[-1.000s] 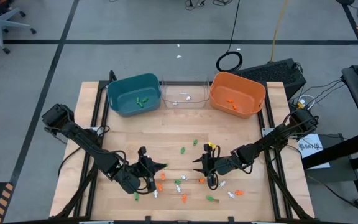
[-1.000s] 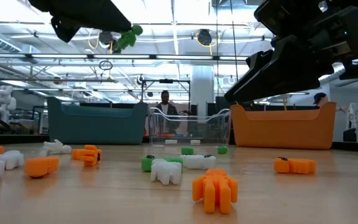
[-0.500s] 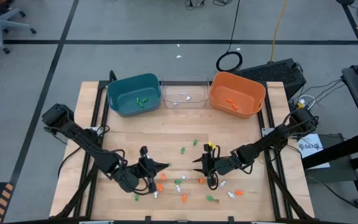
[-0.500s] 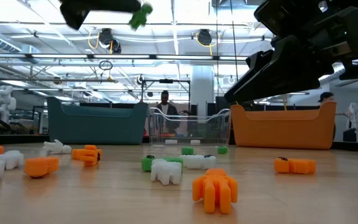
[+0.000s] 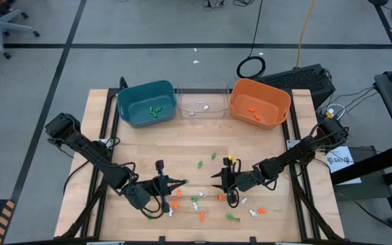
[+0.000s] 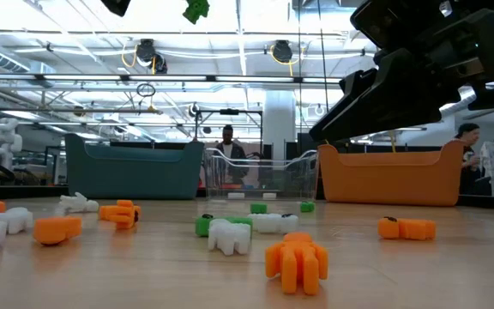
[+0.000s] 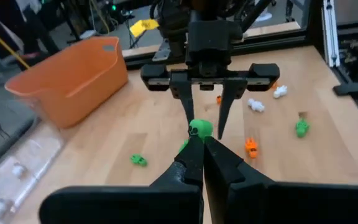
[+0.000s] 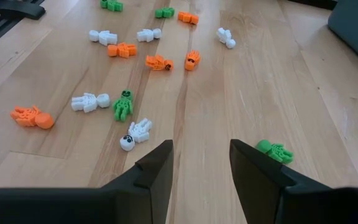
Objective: Sort Halloween decoration
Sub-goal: Put the green skeleton toy into the blue bin
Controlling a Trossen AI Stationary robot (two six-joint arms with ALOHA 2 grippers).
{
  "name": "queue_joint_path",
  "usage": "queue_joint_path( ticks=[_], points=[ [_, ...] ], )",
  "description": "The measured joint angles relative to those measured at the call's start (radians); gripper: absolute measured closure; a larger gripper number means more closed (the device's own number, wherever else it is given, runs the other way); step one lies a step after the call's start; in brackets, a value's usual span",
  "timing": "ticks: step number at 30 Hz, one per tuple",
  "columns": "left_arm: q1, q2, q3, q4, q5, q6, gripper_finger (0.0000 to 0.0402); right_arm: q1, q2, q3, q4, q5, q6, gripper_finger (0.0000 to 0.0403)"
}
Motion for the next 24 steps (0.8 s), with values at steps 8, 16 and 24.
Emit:
queue_joint_path(
  ticks=[8, 16, 24],
  points=[
    [0.000, 0.000, 0.000, 0.001, 0.000, 0.232, 0.0402, 0.000, 0.000, 0.000, 0.000, 0.000, 0.000, 0.0261],
    [0.001, 0.000, 0.000, 0.001, -0.002, 0.351, 0.0402, 0.000, 0.000, 0.000, 0.000, 0.000, 0.000, 0.0261],
    [0.001, 0.000, 0.000, 0.000, -0.008, 0.381, 0.0402, 0.000, 0.000, 0.000, 0.000, 0.000, 0.012, 0.0261]
  ],
)
